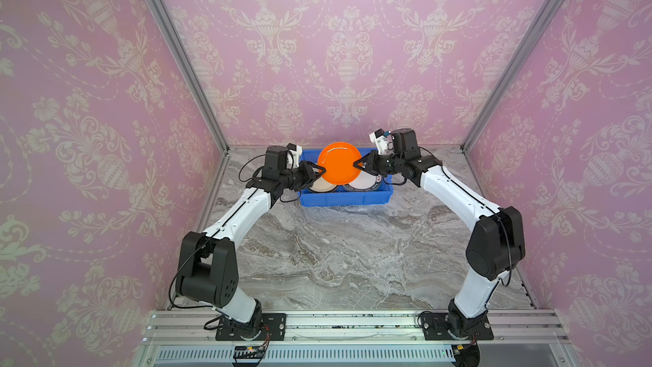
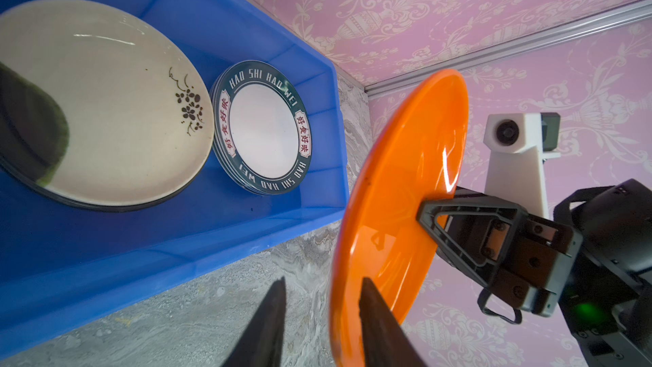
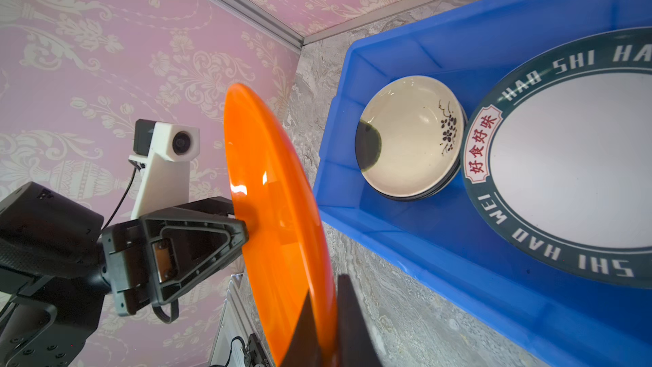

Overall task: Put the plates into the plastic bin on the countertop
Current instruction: 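Carry the orange plate over the bin with the left gripper while right gripper grasps, then lower the orange plate against the cream plate in the bin with the right gripper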

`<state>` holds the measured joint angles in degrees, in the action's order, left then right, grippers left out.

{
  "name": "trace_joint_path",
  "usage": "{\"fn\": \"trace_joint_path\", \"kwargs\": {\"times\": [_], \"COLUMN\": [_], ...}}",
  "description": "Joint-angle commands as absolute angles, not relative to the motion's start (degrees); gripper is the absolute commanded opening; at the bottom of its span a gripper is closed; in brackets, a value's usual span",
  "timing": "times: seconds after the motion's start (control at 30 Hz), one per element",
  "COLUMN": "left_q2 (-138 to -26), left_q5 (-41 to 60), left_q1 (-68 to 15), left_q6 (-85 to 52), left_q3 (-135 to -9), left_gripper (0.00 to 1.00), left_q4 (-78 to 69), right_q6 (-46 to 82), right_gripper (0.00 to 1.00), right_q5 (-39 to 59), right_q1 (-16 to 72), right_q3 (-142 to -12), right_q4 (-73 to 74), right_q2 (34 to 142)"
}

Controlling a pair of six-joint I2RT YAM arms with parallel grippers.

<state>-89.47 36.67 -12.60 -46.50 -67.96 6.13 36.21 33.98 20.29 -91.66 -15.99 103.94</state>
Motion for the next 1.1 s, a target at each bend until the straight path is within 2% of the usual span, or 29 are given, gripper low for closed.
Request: {"fn": "trace_joint_path", "kwargs": {"times": [0.0, 0.17, 0.47, 0.93, 1.07], "left_q2": [-88.2, -86.1, -81.7, -81.4, -81.4], "left_q5": [32.1, 30.9, 28.6, 29.5, 29.2], "left_q1": [-12.4, -11.5, -8.9, -7.9, -7.6], "left_q6": [-40.8, -40.3, -39.7, -39.1, -38.9], "left_q3": [-66.8, -64.8, -61.3, -60.3, -60.0], "left_gripper": [0.99, 0.99, 0.99, 0.99, 0.99], "left_q4": [12.1, 11.7, 10.9, 11.2, 11.3], "right_q6": [37.1, 37.6, 45.0, 47.1, 46.4], "right_gripper": [0.00, 0.00, 0.00, 0.00, 0.00], "right_q5": [33.4, 31.4, 32.6, 31.7, 30.6], "right_q1": [19.9, 19.8, 20.4, 23.4, 23.9], "right_q3": [-97.5, -106.8, -118.5, -134.5, -136.1], "right_q4": [-16.9, -21.0, -17.3, -25.1, -27.2], "right_q2": [107.3, 116.8, 133.0, 147.0, 147.9]}}
